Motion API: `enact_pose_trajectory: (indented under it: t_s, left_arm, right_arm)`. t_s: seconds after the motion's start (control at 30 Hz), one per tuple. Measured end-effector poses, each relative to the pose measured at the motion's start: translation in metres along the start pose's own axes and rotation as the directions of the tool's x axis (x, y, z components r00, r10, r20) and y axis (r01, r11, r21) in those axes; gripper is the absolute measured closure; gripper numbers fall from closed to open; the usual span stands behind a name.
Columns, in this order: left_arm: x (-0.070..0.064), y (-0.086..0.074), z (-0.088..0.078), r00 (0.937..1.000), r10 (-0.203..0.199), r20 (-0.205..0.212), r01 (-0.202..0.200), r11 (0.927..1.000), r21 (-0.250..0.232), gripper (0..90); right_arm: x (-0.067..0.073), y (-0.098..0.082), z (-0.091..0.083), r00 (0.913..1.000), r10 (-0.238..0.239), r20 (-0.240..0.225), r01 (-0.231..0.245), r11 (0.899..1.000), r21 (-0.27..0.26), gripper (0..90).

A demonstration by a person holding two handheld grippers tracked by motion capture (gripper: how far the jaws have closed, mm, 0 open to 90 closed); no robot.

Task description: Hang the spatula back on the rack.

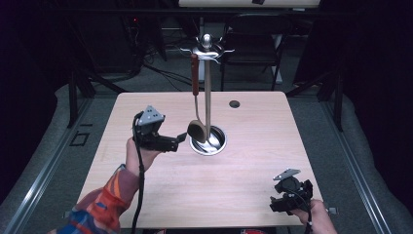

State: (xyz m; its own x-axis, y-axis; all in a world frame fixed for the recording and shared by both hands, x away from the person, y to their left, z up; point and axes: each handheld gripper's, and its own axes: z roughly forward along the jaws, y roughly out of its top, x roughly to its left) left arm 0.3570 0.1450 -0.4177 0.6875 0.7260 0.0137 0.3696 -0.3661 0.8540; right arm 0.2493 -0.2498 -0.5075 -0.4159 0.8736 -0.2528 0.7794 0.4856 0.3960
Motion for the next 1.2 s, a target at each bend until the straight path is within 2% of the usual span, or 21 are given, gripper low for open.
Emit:
enact_pose_trajectory:
  t_s: [0.13,0.23,0.33,0.43,0.5,0.53,0.63,0.73,0.8,0.83,0.9,0.97,1.03,1.2]
  left_arm:
    - [-0.002,-0.02,0.004,1.0,-0.004,0.002,0.004,0.9982,0.06,4.1]
    - [-0.002,-0.027,0.004,1.0,0.0,0.003,0.0,0.9965,0.084,3.7]
    - [-0.003,-0.035,0.004,0.9999,-0.014,0.007,0.014,0.995,0.099,3.0]
    - [-0.004,-0.044,0.006,0.9997,-0.018,0.014,0.016,0.9906,0.136,1.7]
    - [-0.006,-0.05,0.007,0.9994,-0.027,0.02,0.023,0.9879,0.153,1.7]
    - [-0.007,-0.054,0.009,0.9993,-0.028,0.023,0.024,0.9859,0.166,1.6]
    - [-0.009,-0.064,0.013,0.9987,-0.033,0.038,0.025,0.9785,0.205,1.3]
    - [-0.009,-0.075,0.019,0.9988,-0.022,0.045,0.01,0.9669,0.255,0.9]
    - [-0.007,-0.08,0.024,0.997,-0.043,0.064,0.024,0.9586,0.284,0.9]
    - [-0.006,-0.082,0.026,0.9964,-0.044,0.072,0.021,0.955,0.296,1.0]
    - [-0.005,-0.083,0.031,0.9938,-0.049,0.1,0.013,0.9442,0.329,0.5]
    - [-0.007,-0.083,0.034,0.9922,-0.046,0.115,0.004,0.9397,0.342,0.2]
    - [-0.009,-0.083,0.035,0.9912,-0.038,0.127,-0.008,0.9382,0.346,0.2]
    - [-0.009,-0.083,0.036,0.9914,-0.036,0.126,-0.01,0.9386,0.345,0.3]
  right_arm:
    - [-0.001,0.001,-0.001,0.9999,-0.017,0.0,0.017,1.0,0.013,15.3]
    - [0.0,0.0,0.0,1.0,-0.006,0.0,0.006,1.0,0.002,15.3]
    - [0.0,0.0,0.0,1.0,-0.007,0.002,0.007,1.0,0.002,15.3]
    - [0.0,0.001,-0.001,0.9999,-0.017,-0.001,0.017,1.0,0.013,15.3]
    - [0.002,0.0,0.001,1.0,0.006,0.003,-0.006,1.0,-0.011,15.3]
    - [0.0,0.001,-0.001,0.9999,-0.016,0.003,0.016,1.0,0.011,15.3]
    - [0.0,0.001,-0.001,0.9999,-0.017,0.002,0.017,1.0,0.011,15.3]
    - [0.0,0.0,-0.001,0.9999,-0.013,-0.001,0.013,1.0,0.006,15.3]
    - [0.0,0.0,-0.001,0.9998,-0.021,0.0,0.021,1.0,0.011,15.3]
    - [0.002,0.0,0.0,0.9999,-0.01,-0.011,0.01,1.0,-0.004,15.3]
    - [0.002,0.0,0.0,0.9999,-0.014,-0.006,0.014,1.0,0.0,15.3]
    - [0.001,0.0,-0.001,0.9998,-0.017,-0.007,0.017,1.0,0.002,15.3]
    - [0.002,0.0,0.0,0.9999,-0.015,-0.008,0.015,1.0,-0.002,15.3]
    - [0.002,0.0,0.0,0.9998,-0.016,-0.008,0.016,1.0,-0.002,15.3]
